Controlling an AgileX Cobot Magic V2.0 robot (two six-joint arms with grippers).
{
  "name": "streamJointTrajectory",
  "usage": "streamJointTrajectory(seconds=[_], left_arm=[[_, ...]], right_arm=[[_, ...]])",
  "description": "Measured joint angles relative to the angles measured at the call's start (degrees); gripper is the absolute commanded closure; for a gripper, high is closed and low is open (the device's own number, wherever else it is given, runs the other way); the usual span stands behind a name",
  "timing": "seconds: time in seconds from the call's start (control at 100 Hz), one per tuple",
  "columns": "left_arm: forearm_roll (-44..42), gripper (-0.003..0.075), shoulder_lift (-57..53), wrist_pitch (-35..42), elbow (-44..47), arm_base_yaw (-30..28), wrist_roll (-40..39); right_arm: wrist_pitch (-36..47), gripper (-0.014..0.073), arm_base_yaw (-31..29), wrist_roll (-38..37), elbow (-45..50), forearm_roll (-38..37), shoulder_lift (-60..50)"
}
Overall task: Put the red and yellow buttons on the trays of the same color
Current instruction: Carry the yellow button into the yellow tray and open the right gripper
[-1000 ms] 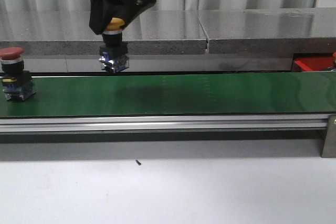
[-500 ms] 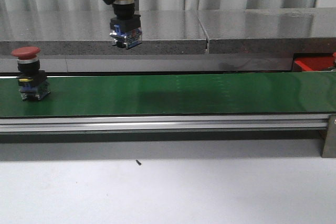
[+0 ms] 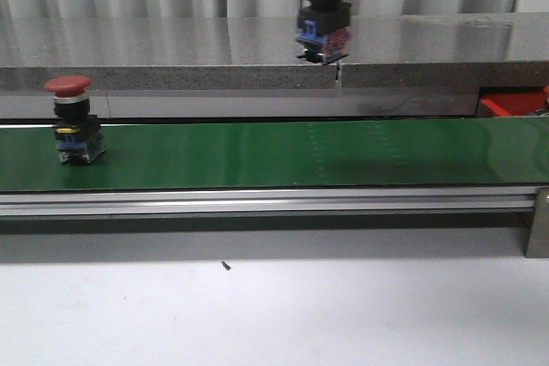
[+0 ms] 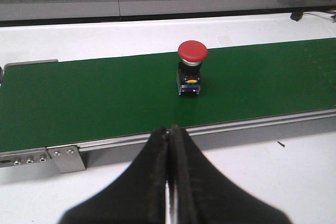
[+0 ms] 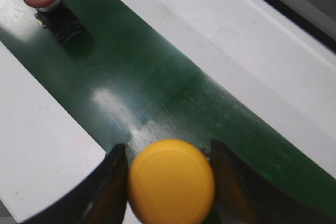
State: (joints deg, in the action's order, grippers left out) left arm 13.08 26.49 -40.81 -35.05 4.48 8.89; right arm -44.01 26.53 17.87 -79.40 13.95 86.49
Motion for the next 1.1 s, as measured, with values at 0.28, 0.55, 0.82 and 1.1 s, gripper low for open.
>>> streamJointTrajectory(seconds=[0.28, 0.55, 0.82, 1.1], left_arm=[[0.0, 0.0739, 0.0, 0.0, 0.0, 0.0, 0.0], [0.0, 0.0739, 0.0, 0.0, 0.0, 0.0, 0.0], [0.0, 0.0739, 0.0, 0.0, 0.0, 0.0, 0.0], [0.0, 0.0739, 0.0, 0.0, 0.0, 0.0, 0.0]], right_arm=[[0.71, 0.0594, -8.26, -0.21, 11.57, 0.0, -11.22], [2.58, 0.0594, -18.33, -0.21, 21.02, 0.0, -18.74], [4.08, 0.0594, -32.4, -0.33, 28.68, -0.03, -20.03], [8.69, 0.0594, -44.15, -2.54, 34.4, -0.03, -20.25]])
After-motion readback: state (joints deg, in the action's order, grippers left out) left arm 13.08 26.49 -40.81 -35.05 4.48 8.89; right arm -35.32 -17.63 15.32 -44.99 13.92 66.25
